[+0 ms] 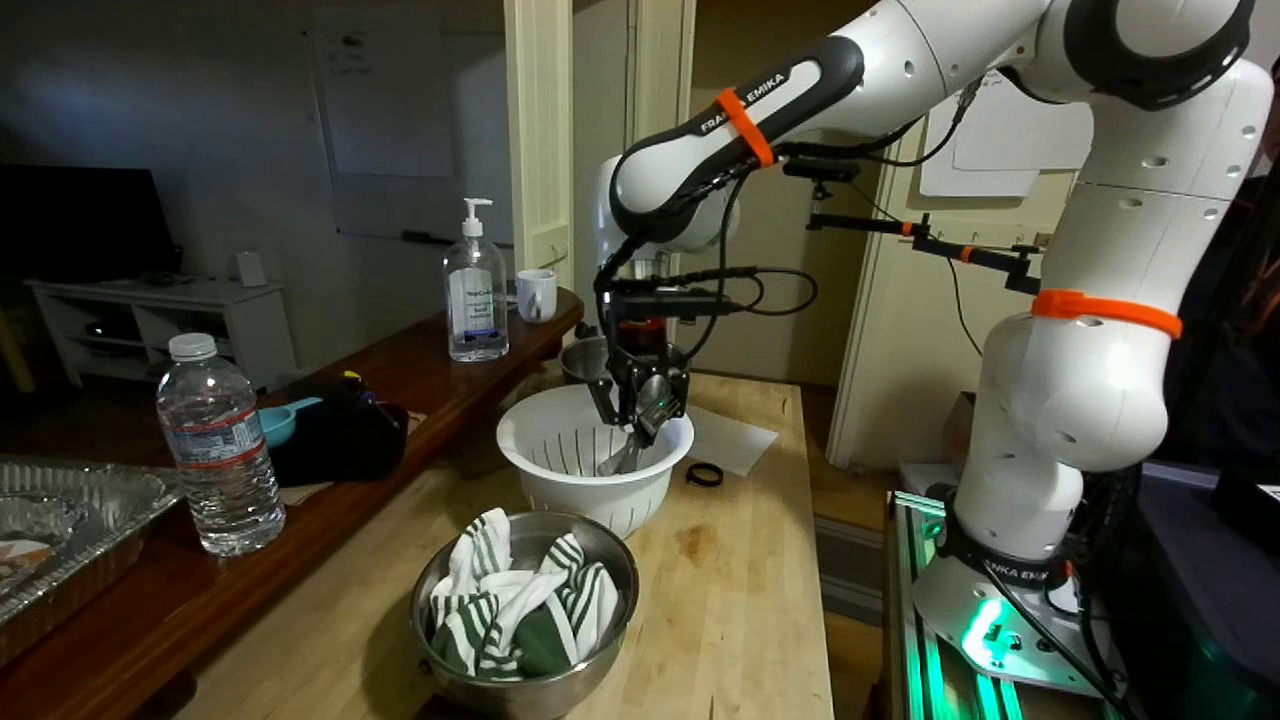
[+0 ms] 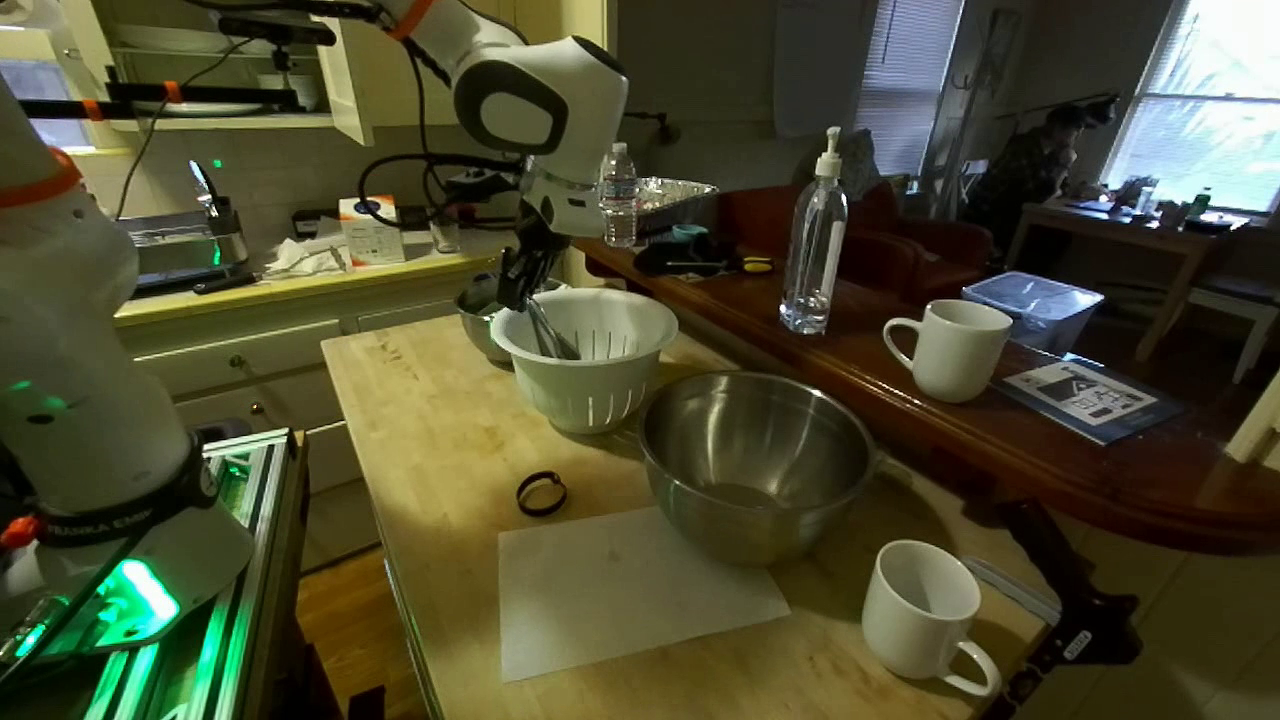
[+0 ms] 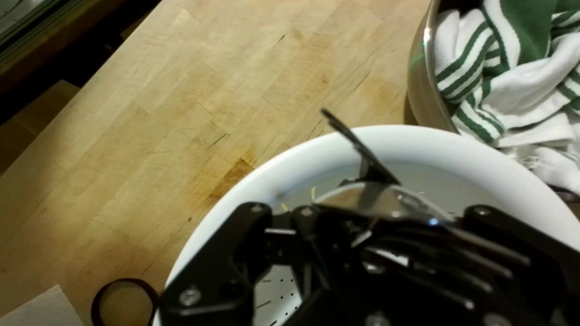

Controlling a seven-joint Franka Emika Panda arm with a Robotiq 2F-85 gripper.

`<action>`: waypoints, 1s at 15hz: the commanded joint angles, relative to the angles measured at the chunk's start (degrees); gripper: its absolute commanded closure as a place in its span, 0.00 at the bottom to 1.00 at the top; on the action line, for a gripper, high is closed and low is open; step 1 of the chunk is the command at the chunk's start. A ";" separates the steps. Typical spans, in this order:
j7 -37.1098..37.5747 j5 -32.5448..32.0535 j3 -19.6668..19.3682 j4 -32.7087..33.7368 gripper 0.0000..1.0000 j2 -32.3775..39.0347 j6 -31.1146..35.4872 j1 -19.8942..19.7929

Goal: Move the cutlery to the silver bowl on the right

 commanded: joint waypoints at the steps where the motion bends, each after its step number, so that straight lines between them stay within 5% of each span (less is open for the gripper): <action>1: 1.60 -4.55 0.87 0.82 0.98 -4.40 -3.31 -0.48; 9: 4.92 -11.24 1.90 5.39 0.98 -12.10 -7.01 -1.88; 15: 1.16 -14.24 -1.34 4.91 0.98 -17.39 -7.56 -6.51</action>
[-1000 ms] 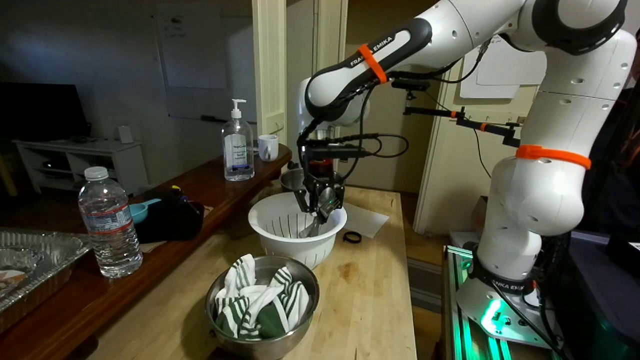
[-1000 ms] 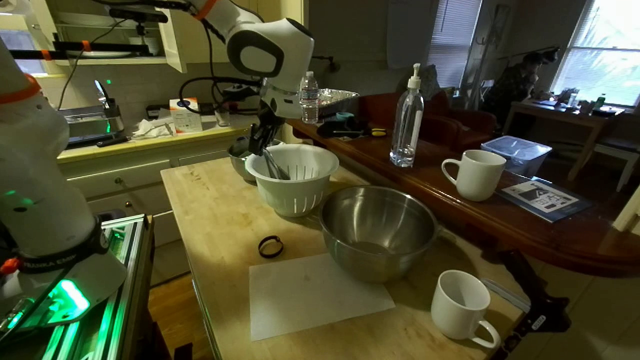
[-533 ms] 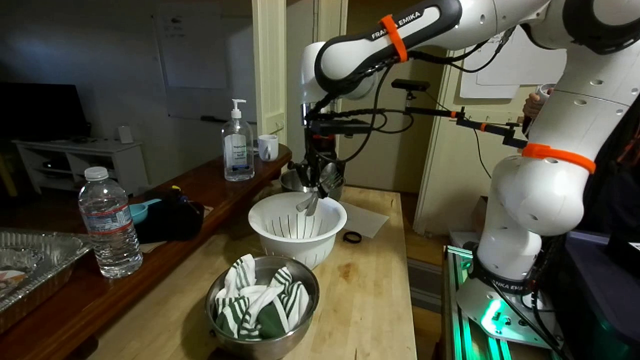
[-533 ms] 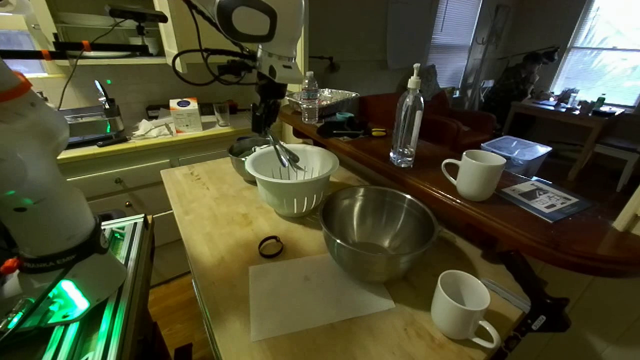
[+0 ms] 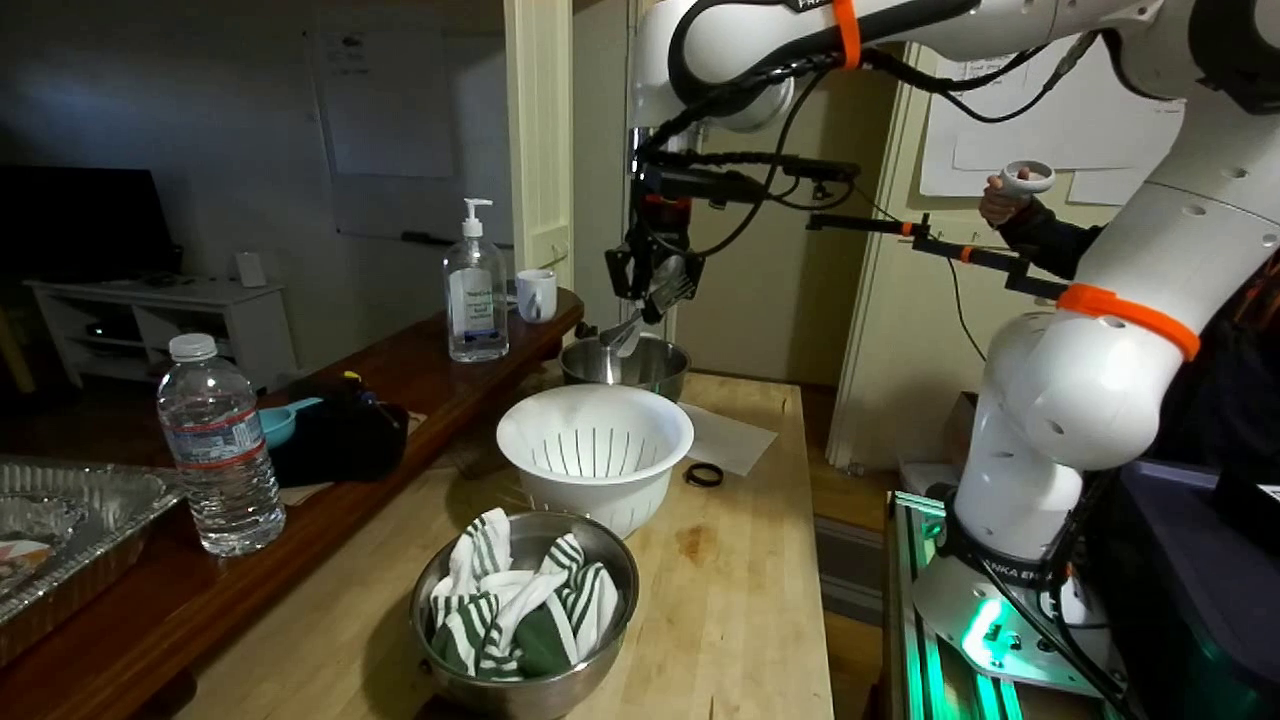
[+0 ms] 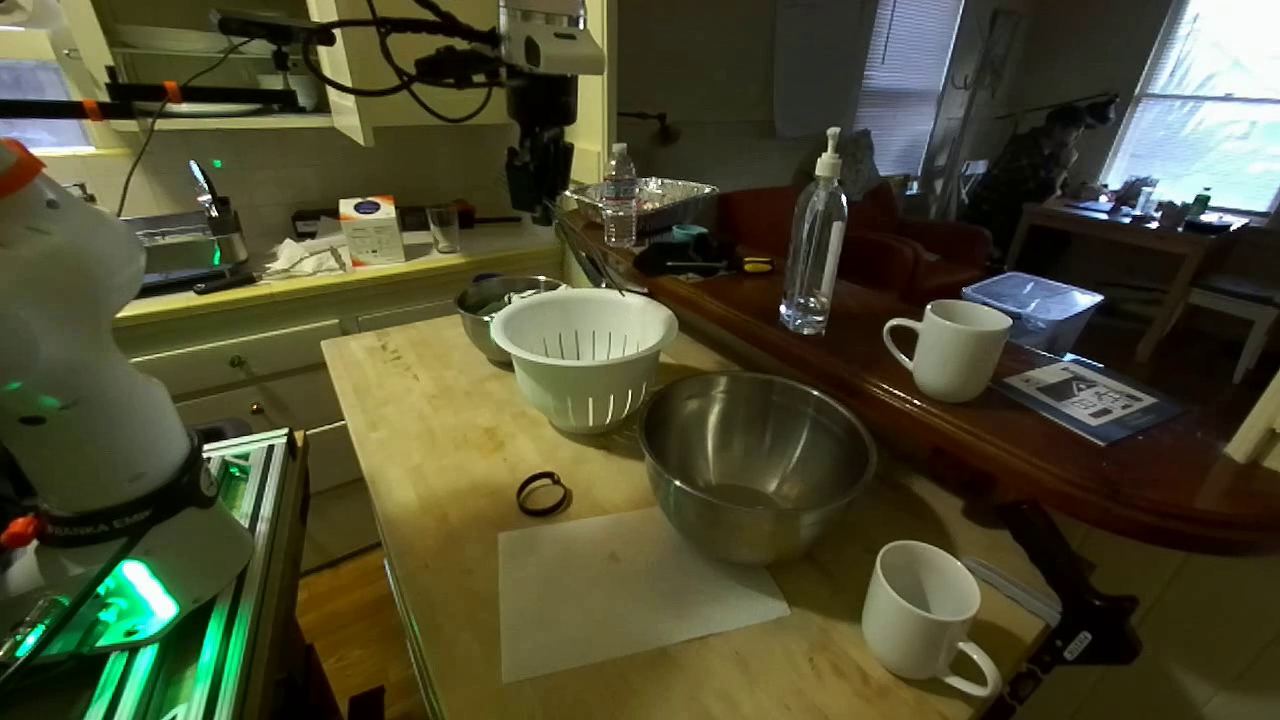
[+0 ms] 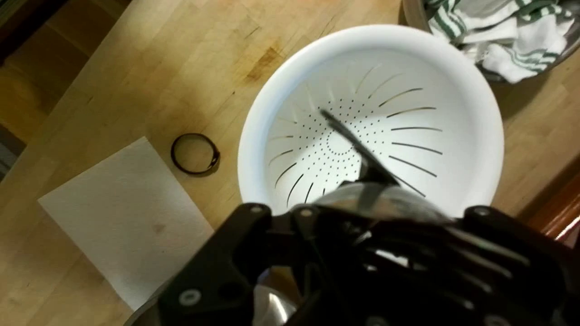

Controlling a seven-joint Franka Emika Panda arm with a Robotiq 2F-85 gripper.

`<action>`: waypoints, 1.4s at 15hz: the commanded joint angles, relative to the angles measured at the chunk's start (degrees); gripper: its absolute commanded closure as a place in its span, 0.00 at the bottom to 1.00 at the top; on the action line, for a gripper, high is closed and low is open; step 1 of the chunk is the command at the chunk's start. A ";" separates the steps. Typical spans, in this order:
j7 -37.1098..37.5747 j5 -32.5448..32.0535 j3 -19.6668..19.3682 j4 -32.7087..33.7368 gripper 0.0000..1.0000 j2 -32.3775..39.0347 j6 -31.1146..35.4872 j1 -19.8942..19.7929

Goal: Move the cutlery to the silver bowl on the right

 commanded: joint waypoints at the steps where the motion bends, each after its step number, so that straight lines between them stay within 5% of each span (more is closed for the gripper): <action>1: -4.50 -1.59 -2.84 -1.08 0.98 -3.53 -1.35 -3.35; 4: -9.57 0.00 -5.95 -1.41 0.98 -3.98 -2.55 -5.60; 5: -6.87 -0.48 -4.01 -0.15 0.91 -2.37 -1.53 -5.49; 11: -9.34 -0.37 -5.19 -0.96 0.91 -2.54 -1.82 -6.44; 12: -5.19 -0.67 -2.16 3.00 0.98 0.37 -0.84 -5.16; 15: -4.12 -2.53 -1.62 8.32 0.98 4.93 -0.13 -5.94; 21: -1.91 -3.59 -3.98 13.49 0.98 11.58 -0.85 -6.67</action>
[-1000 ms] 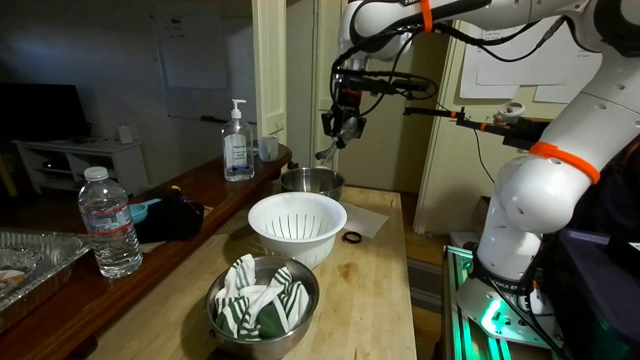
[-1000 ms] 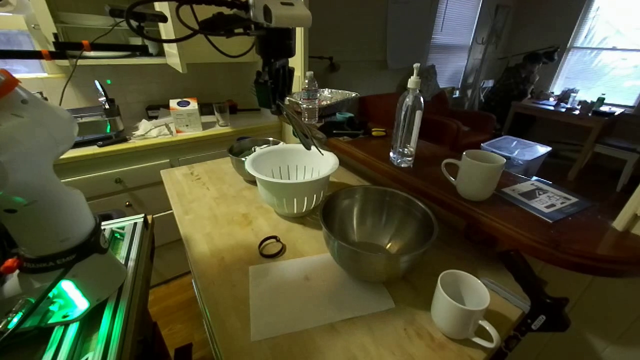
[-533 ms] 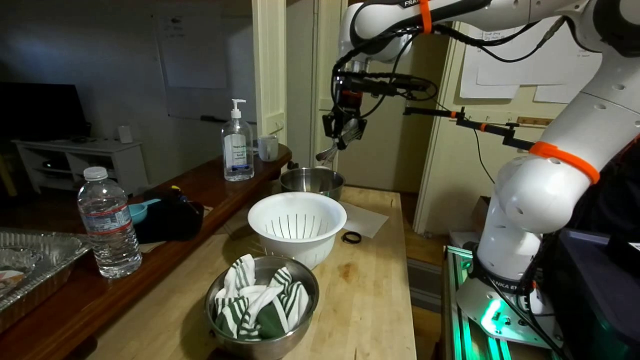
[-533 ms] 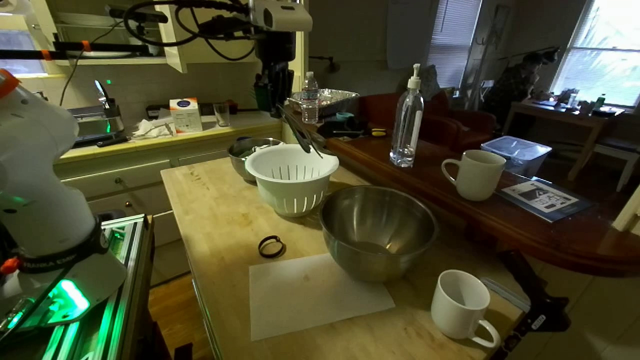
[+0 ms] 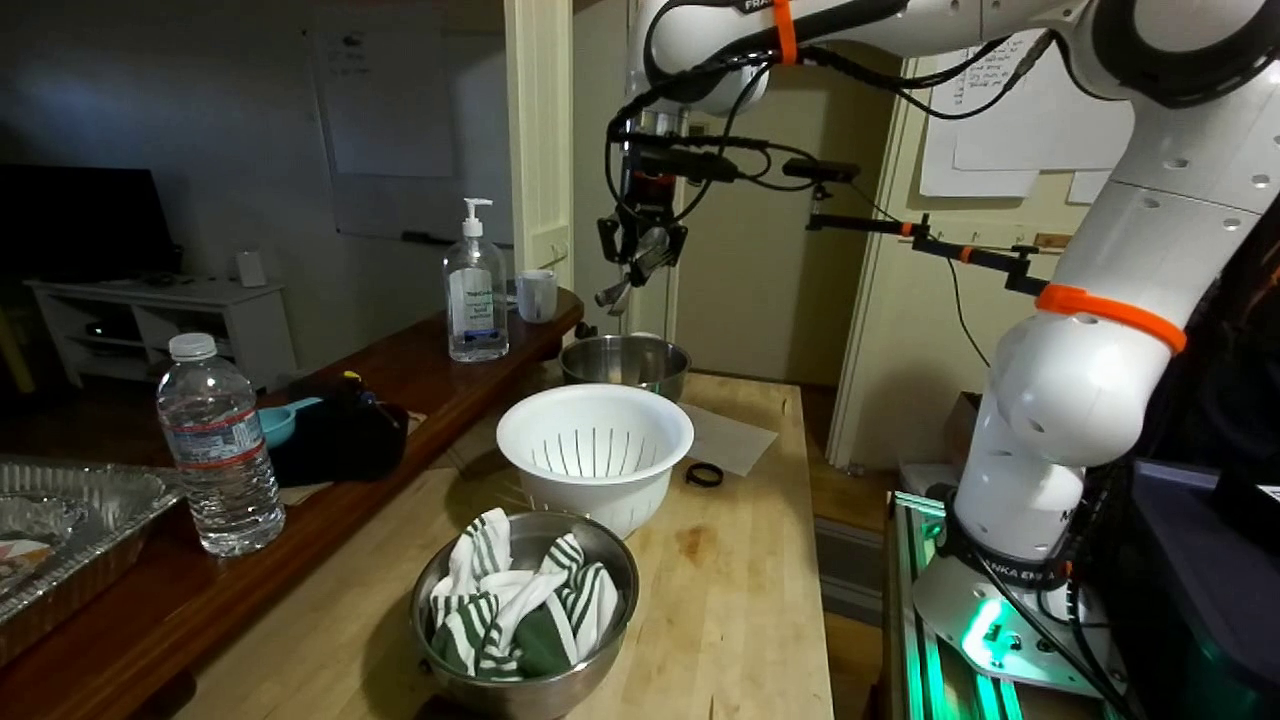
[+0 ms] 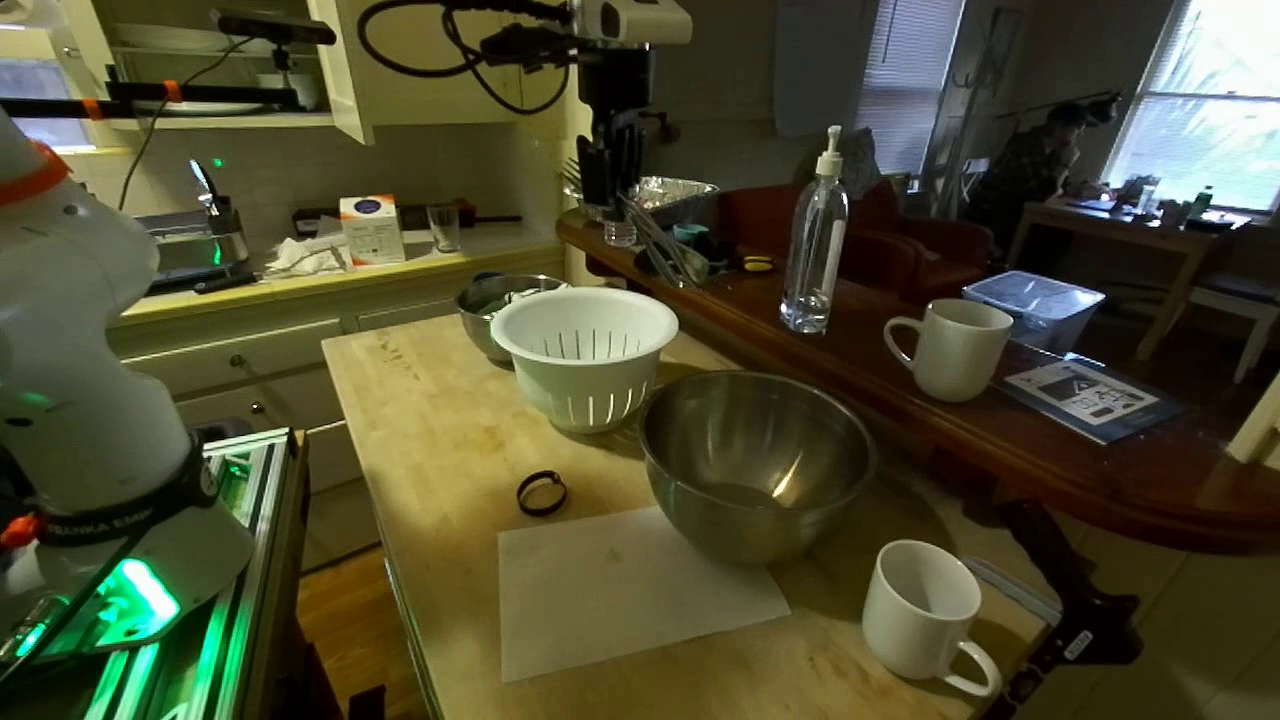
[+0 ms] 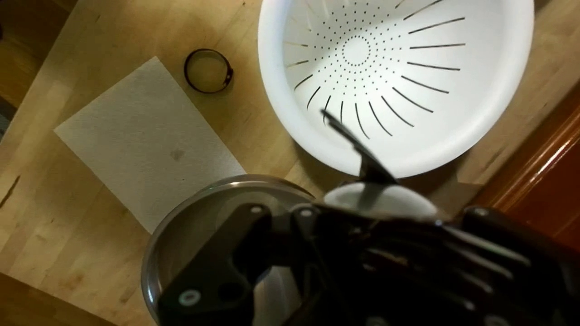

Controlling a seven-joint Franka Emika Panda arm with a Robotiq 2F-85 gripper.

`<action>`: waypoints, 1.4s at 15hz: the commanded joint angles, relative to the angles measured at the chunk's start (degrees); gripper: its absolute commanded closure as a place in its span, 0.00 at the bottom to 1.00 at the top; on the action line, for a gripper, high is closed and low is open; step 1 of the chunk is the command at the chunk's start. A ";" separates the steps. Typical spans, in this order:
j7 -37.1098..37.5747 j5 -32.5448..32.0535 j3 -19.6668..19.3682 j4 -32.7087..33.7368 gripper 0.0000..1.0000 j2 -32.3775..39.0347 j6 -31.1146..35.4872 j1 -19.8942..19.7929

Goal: Move the cutlery to the silver bowl on the right

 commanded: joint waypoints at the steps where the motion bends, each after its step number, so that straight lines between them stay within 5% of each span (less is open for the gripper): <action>1: 1.75 -0.81 -1.93 2.12 0.98 3.28 -0.45 -0.57; 6: 0.42 -2.20 -5.89 1.04 0.98 4.97 2.48 -2.45; 7: 0.16 -0.52 -5.46 0.73 0.91 5.10 1.52 -1.41; 10: -0.01 -1.29 -6.58 0.85 0.98 5.40 1.80 -2.31; 21: -12.15 4.98 -13.71 5.45 0.98 20.01 2.06 -6.51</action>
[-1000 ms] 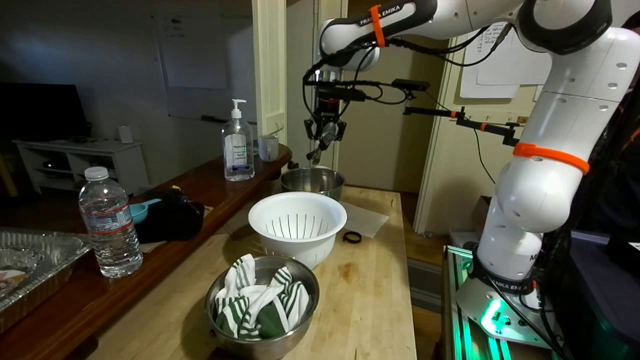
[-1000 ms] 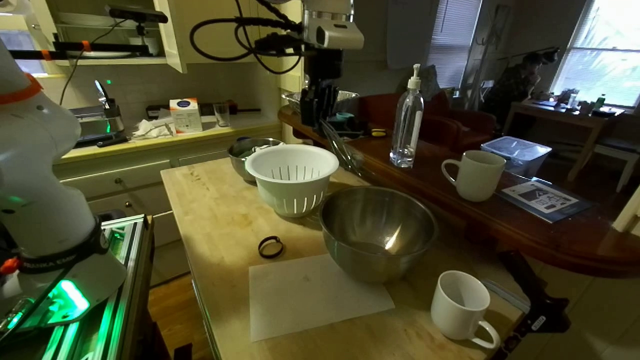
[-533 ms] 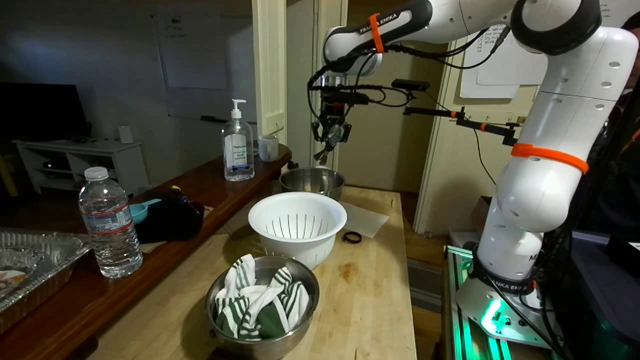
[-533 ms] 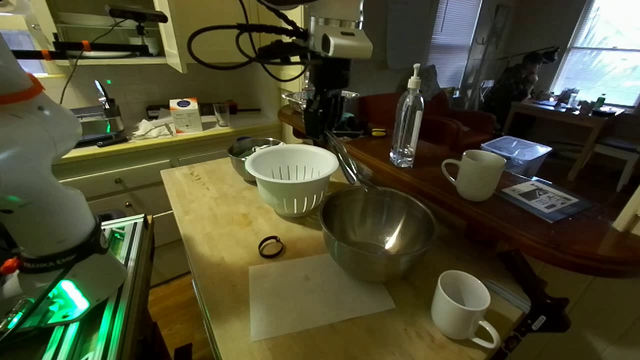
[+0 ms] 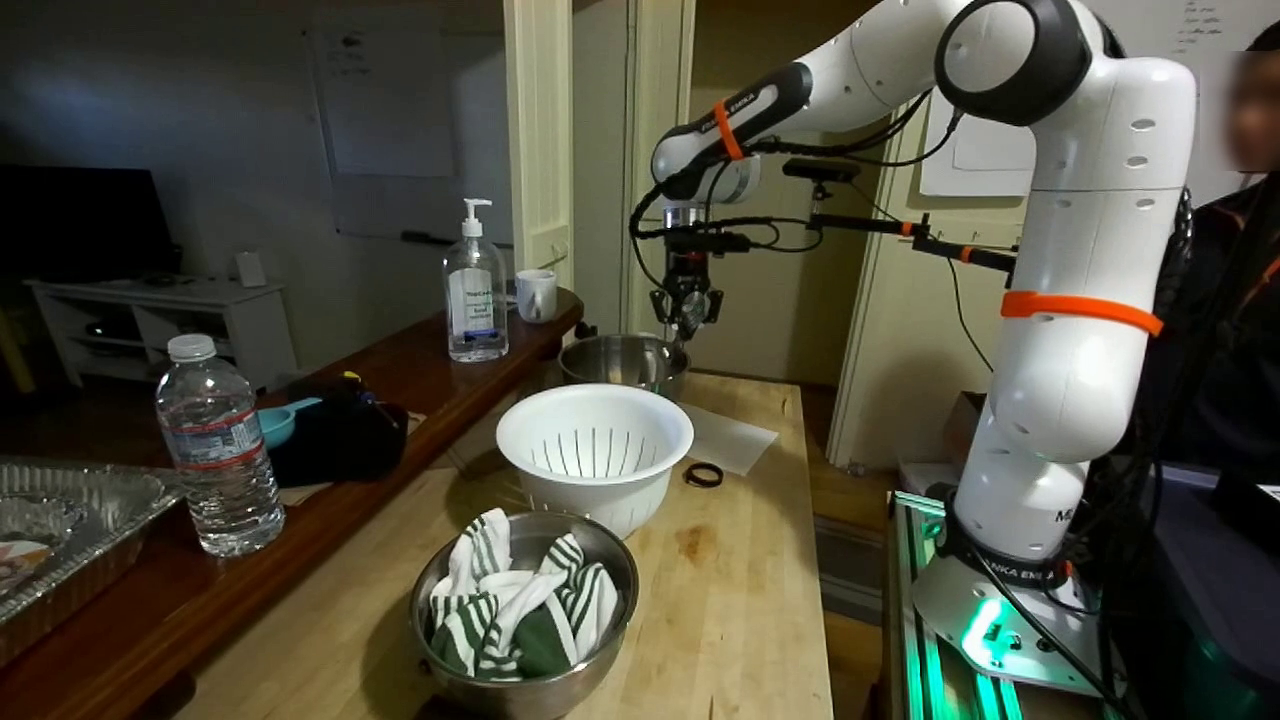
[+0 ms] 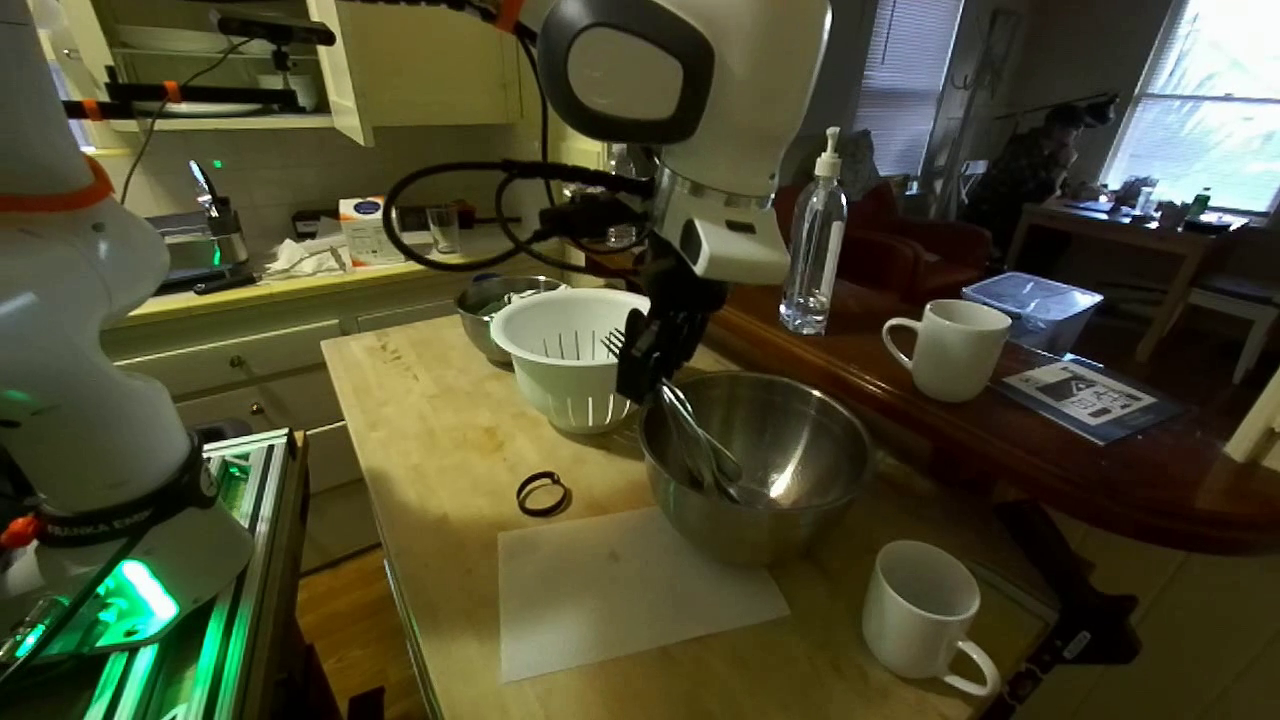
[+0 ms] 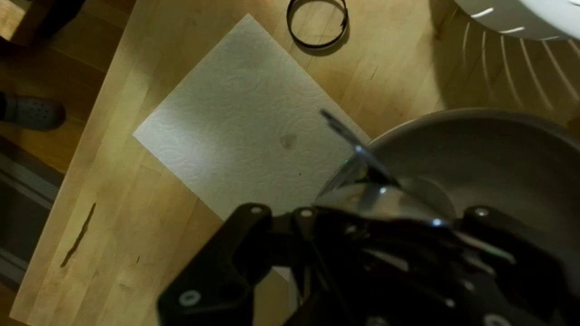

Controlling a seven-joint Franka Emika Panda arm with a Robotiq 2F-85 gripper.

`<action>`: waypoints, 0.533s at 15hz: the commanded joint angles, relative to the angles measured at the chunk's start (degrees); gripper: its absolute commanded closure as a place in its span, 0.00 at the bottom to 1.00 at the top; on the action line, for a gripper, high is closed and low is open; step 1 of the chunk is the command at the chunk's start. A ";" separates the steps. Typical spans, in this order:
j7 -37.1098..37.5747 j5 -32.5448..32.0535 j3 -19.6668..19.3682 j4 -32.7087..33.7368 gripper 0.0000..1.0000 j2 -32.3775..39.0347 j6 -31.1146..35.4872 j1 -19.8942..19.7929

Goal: Move the cutlery to the silver bowl on the right

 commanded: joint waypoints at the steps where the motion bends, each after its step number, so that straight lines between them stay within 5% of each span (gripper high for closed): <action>1: -2.57 2.82 -0.43 5.11 0.98 4.23 -0.26 -0.42; 7: -3.27 3.59 0.96 11.45 0.98 7.39 -0.75 0.81; 8: -2.43 2.66 0.41 9.08 0.91 5.66 -0.20 0.58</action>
